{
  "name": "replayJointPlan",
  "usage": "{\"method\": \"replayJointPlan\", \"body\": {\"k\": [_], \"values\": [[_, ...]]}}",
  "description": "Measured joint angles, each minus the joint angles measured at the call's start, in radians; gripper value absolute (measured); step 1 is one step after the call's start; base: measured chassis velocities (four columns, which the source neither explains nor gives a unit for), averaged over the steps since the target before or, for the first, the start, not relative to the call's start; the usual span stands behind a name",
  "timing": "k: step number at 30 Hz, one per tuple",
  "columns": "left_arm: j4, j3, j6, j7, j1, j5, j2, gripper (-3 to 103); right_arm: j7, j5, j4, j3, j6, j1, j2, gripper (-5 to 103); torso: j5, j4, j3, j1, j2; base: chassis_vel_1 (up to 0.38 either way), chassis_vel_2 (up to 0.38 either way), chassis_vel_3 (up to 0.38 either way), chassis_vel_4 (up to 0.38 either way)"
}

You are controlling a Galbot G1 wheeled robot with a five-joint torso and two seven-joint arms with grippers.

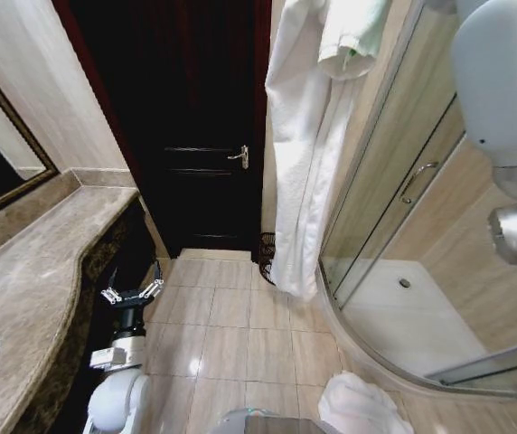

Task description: Discard the used towel into the hamper.

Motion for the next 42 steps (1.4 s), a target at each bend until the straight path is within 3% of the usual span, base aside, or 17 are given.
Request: {"method": "replayJointPlan", "body": {"k": [11,21,42], "values": [[-0.021,-0.01,0.028,-0.001,0.005,0.032,-0.007,100,0.003,0.007,0.017,0.003,-0.008,-0.006,-0.048,3,0.0002,-0.0002,0.003,0.002,0.005,0.0,0.0,0.0,0.0],[-0.026,-0.008,0.013,0.0,0.0,0.035,-0.021,100,0.002,0.025,0.041,-0.009,-0.011,-0.009,-0.095,3,-0.0002,-0.0004,0.038,0.033,0.072,-0.011,0.006,0.007,-0.016],[-0.041,-0.006,0.008,0.0,0.007,0.043,-0.024,100,-0.017,0.015,0.009,0.004,-0.001,-0.041,-0.073,3,0.0,-0.0004,0.044,0.039,0.085,-0.006,0.009,0.008,-0.008]]}}
